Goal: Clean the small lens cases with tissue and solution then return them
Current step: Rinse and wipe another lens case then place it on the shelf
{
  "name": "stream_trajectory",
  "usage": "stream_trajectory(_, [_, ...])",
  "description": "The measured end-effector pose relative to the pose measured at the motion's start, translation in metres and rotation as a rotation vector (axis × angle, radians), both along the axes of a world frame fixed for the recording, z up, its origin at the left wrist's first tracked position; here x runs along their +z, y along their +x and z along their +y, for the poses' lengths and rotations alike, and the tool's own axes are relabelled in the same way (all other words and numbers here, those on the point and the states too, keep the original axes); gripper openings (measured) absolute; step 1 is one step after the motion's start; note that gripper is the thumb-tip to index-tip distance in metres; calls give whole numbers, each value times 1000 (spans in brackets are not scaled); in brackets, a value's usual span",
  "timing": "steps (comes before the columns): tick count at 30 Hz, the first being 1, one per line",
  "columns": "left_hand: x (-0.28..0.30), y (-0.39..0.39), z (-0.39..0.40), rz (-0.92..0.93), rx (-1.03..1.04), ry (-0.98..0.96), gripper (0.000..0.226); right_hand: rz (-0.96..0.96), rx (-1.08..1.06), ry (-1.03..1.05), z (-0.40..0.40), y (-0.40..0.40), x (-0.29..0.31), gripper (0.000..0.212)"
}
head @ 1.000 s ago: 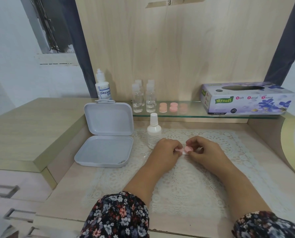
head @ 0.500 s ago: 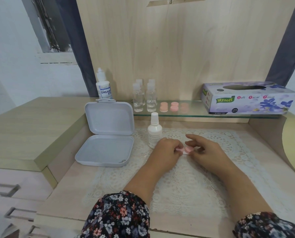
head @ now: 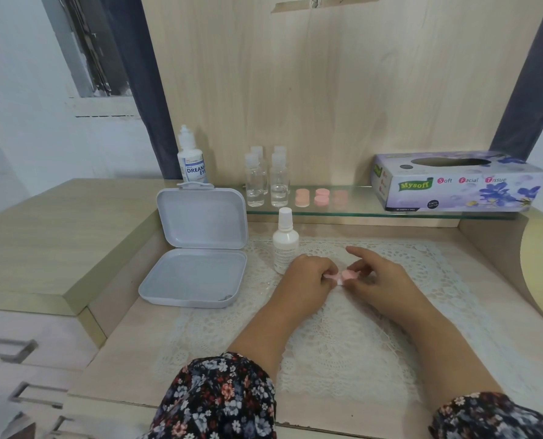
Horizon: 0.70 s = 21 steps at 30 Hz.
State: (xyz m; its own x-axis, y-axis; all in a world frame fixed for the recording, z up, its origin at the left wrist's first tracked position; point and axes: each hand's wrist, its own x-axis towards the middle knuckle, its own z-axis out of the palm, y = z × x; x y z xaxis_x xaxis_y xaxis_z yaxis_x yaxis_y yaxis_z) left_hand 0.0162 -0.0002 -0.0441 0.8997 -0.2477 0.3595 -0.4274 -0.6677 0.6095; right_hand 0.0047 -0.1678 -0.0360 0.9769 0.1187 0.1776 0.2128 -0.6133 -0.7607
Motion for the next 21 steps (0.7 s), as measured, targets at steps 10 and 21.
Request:
stream_trajectory(10, [0, -1, 1, 1, 3, 2, 17, 10, 23, 0, 0, 0, 1, 56])
stream_trajectory(21, [3, -4, 0, 27, -3, 0, 15, 12, -19, 13, 0, 1, 2, 65])
